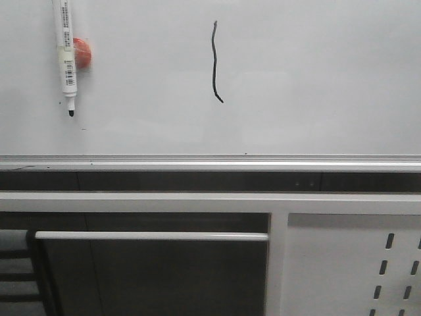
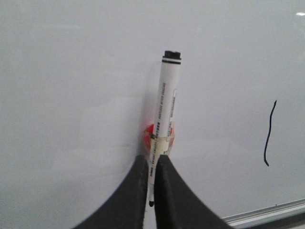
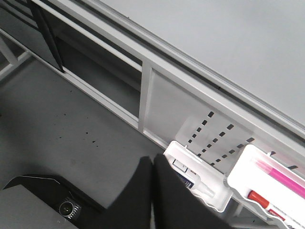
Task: Write number 1 on whiteboard
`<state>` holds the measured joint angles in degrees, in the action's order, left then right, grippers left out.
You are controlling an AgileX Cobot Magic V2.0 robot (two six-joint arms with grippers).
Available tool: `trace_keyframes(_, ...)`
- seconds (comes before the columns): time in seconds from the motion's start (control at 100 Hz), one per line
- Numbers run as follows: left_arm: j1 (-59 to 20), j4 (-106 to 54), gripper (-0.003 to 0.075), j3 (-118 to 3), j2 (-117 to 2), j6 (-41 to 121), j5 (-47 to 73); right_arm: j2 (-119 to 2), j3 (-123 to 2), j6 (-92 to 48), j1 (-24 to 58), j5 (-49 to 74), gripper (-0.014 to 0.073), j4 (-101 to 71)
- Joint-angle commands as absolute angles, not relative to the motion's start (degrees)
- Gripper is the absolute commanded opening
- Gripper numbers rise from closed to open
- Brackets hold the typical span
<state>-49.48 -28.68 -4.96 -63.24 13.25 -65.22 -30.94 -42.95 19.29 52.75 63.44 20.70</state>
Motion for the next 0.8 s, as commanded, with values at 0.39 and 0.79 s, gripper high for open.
trace_keyframes(0.39,-49.7,-26.6,-0.0018,-5.3,-47.1,23.9,-62.2,-31.2,-44.8,19.3,52.5,60.9,-0.0053,22.4)
trace_keyframes(0.79,-49.7,-16.1,-0.0018,-5.3,-46.7,23.9,-50.4,-31.2,-44.8,19.3,52.5,60.9,-0.0053,22.4)
